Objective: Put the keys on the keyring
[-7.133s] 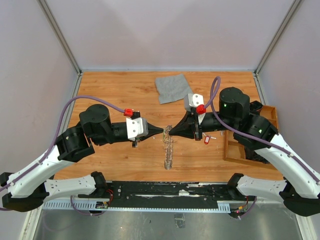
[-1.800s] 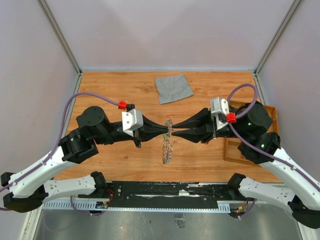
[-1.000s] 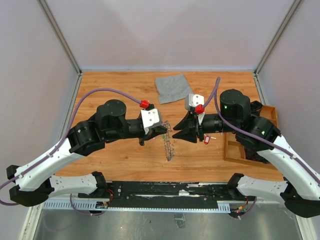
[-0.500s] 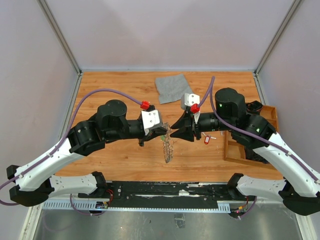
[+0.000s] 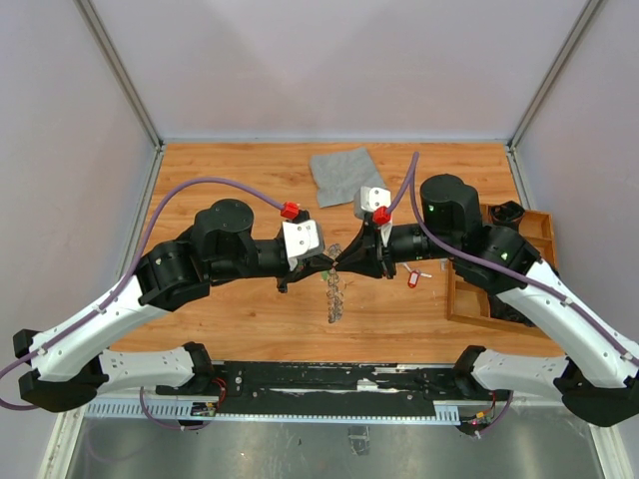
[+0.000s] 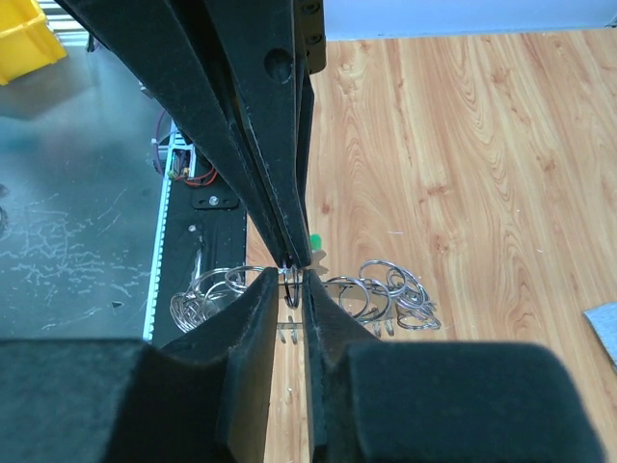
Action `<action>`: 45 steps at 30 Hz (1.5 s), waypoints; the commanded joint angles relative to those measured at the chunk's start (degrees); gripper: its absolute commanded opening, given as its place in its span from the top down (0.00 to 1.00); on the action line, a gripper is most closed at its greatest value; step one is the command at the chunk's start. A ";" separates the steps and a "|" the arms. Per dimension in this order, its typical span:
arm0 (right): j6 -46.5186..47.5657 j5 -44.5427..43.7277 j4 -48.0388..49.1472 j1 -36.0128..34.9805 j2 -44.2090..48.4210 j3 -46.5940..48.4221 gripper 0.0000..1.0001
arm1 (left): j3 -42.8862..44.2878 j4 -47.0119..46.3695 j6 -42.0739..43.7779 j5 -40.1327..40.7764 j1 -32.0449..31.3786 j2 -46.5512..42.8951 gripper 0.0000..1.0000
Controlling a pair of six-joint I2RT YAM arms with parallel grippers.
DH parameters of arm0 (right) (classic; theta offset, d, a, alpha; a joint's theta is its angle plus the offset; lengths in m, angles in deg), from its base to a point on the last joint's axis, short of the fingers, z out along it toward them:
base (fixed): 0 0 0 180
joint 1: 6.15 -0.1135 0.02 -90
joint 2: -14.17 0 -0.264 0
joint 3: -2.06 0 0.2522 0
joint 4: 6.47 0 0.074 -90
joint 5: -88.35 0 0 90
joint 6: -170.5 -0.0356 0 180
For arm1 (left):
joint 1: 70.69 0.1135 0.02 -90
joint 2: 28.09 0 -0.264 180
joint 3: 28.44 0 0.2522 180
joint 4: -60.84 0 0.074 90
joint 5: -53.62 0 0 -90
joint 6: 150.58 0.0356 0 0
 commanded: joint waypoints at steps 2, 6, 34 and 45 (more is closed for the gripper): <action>1.00 1.17 1.14 -0.76 0.22 -0.87 0.88 | 2.14 -1.72 0.22 -0.79 0.11 -0.32 0.99; 1.31 1.19 1.39 -0.71 0.23 -0.99 0.99 | 2.09 -1.72 0.16 -0.55 0.09 -0.52 0.99; -8.00 -1.25 25.53 -0.72 12.62 -10.60 0.99 | -5.85 -19.47 -8.83 -0.44 0.09 -7.46 0.68; -9.15 -1.97 28.29 -0.75 12.89 -11.29 0.99 | -6.98 -20.87 -9.34 -3.15 0.07 -7.61 0.68</action>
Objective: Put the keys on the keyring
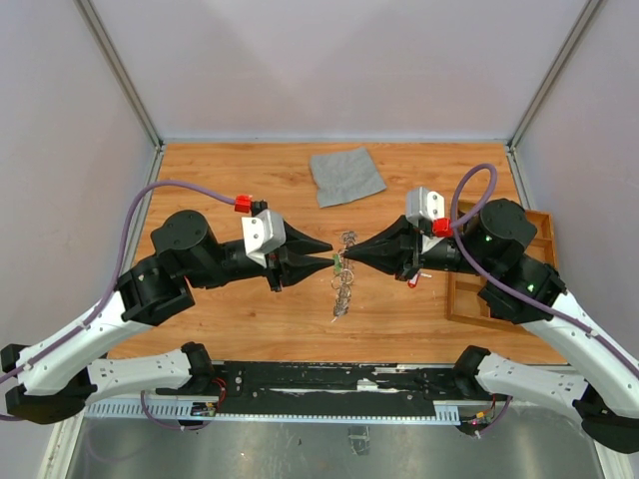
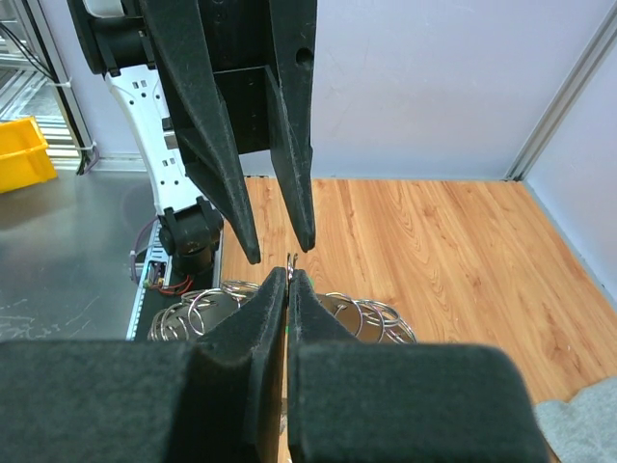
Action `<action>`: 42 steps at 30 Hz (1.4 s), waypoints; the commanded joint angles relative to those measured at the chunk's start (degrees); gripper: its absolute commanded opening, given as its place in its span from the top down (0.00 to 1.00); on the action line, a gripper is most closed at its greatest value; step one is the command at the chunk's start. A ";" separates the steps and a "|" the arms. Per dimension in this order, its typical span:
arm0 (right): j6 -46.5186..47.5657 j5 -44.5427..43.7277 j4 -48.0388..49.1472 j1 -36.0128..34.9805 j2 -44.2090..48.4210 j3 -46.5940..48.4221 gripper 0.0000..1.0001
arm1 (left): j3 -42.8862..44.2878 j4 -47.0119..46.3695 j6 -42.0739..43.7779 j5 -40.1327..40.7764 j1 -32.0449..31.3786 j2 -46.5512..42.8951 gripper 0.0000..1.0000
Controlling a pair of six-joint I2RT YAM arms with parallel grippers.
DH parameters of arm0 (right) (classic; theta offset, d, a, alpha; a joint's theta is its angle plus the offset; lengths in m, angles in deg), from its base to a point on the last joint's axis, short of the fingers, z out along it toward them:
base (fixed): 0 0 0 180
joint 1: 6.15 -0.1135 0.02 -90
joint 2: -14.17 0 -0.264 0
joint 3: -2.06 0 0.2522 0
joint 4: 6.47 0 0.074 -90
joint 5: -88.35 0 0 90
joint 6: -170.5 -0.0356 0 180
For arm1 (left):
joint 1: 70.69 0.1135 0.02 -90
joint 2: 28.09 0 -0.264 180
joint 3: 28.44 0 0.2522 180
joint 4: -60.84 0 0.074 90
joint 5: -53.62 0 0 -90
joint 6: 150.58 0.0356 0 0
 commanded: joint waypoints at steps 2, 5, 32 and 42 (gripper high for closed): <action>-1.58 -0.08 5.89 -0.72 1.06 -0.38 0.99 | -0.58 -2.28 -0.34 -1.39 0.04 -0.15 0.68; -1.66 0.43 6.18 -0.72 0.98 -0.35 0.99 | -0.73 -2.28 -0.30 -1.31 0.07 -0.05 0.68; -3.89 1.03 10.26 -0.72 1.35 -2.13 0.99 | -0.82 -1.97 -0.33 -0.67 0.10 0.52 0.99; -6.62 0.19 18.14 -0.72 2.15 -5.59 0.99 | -0.80 -2.45 -0.73 -0.71 0.05 1.10 0.99</action>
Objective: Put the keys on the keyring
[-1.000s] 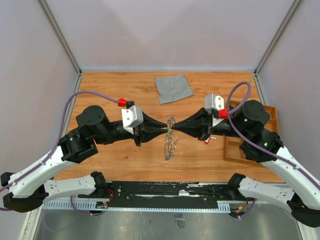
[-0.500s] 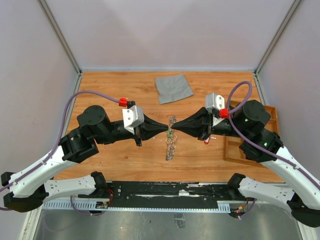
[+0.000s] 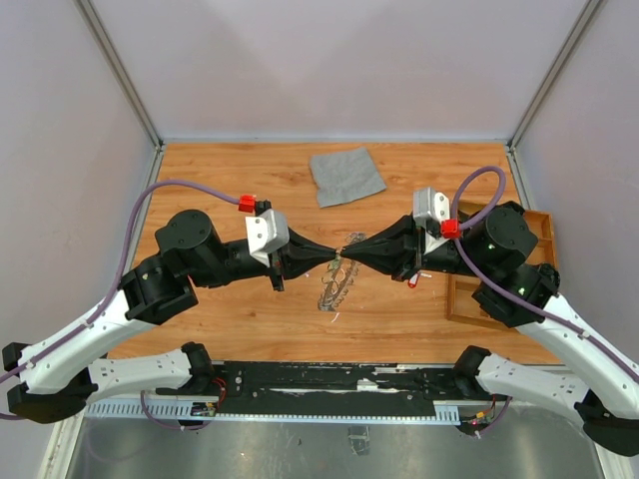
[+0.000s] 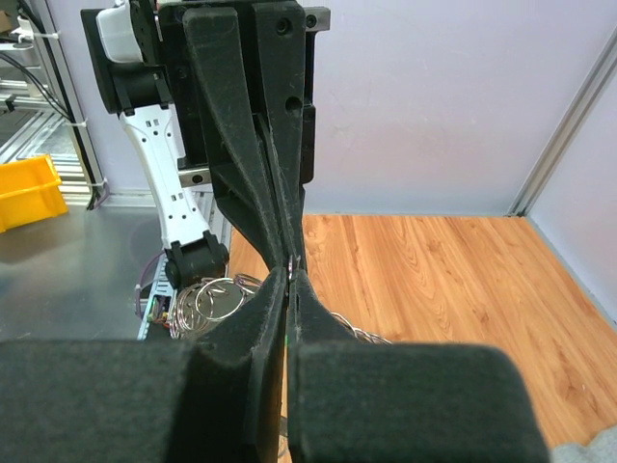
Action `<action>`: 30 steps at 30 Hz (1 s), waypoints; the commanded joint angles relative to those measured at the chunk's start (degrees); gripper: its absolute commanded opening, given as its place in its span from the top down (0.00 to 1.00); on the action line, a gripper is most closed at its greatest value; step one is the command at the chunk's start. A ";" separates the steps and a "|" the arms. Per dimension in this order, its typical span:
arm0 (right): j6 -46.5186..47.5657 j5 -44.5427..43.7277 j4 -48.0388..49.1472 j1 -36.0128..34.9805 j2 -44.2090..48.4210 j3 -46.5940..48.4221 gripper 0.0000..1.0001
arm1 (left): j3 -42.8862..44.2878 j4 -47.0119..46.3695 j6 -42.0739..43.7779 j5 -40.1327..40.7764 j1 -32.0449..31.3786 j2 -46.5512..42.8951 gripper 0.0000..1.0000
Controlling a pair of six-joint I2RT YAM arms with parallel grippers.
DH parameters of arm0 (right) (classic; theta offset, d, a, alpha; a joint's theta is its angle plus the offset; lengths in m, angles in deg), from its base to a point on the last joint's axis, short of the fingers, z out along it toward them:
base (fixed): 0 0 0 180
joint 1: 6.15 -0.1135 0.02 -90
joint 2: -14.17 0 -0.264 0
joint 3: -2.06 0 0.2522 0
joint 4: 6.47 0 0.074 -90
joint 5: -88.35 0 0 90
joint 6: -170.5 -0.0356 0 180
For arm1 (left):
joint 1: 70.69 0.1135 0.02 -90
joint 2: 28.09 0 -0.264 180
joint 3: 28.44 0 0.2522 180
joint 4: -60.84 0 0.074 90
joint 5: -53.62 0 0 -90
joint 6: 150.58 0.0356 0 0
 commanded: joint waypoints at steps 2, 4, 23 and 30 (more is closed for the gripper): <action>-2.09 -0.83 9.03 -0.71 1.32 -1.42 0.99 | -0.16 -1.60 -0.59 0.06 0.07 0.51 0.99; -2.09 -1.61 9.53 -0.73 1.59 -1.75 0.99 | -0.20 -1.59 -0.70 0.41 0.07 0.50 0.99; -3.24 -3.68 15.79 -0.73 3.08 -5.04 1.00 | -0.43 -4.49 -2.14 3.04 0.07 -2.09 0.73; -2.80 -0.44 14.79 -0.74 3.10 -4.06 0.99 | -1.89 -7.91 -3.33 3.98 0.05 -4.35 0.69</action>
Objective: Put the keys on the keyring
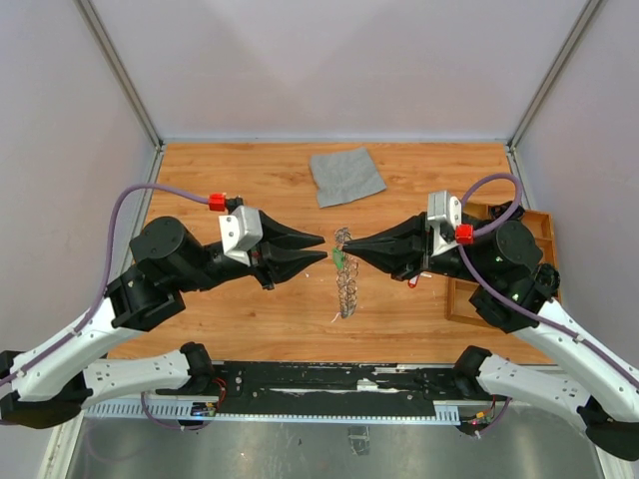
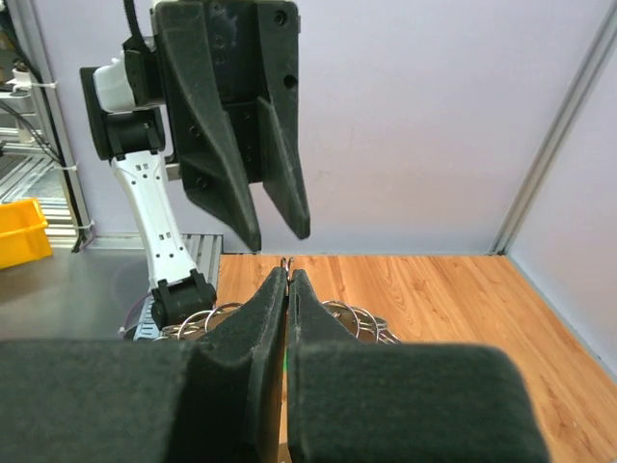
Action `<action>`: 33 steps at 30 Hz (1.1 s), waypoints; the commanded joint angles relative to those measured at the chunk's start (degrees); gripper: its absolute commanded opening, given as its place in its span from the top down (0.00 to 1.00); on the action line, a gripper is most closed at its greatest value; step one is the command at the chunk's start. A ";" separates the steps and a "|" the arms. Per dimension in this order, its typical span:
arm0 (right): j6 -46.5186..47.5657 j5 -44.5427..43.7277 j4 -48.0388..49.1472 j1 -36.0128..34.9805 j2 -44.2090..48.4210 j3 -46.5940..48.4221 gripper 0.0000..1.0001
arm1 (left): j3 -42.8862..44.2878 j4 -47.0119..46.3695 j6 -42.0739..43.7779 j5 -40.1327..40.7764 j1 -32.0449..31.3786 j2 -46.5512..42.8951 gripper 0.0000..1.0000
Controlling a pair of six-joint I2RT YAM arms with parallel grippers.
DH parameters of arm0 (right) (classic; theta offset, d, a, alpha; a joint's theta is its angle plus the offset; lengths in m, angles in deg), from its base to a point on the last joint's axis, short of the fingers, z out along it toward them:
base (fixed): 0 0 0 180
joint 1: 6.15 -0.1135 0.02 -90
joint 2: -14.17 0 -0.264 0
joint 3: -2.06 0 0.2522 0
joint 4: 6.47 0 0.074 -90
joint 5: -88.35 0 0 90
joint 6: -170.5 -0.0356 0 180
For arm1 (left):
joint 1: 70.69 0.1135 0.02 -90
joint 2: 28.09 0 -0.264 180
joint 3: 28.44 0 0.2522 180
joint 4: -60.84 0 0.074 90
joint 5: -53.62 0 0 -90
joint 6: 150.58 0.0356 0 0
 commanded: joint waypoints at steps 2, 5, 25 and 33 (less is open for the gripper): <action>0.80 3.27 2.33 -0.72 0.45 2.51 0.99 | -1.38 -4.98 -1.45 0.56 0.04 -1.32 0.69; 0.71 4.23 2.47 -0.75 -0.07 2.99 1.00 | -2.15 -6.53 -2.63 -0.88 0.09 -1.21 0.68; -0.91 6.02 5.30 -0.71 -0.54 2.66 0.99 | -4.18 -9.66 -4.56 -4.32 0.06 0.42 0.66; -1.45 6.41 6.21 -0.74 -0.41 2.32 0.99 | -4.13 -9.64 -4.31 -4.82 0.07 1.23 0.71</action>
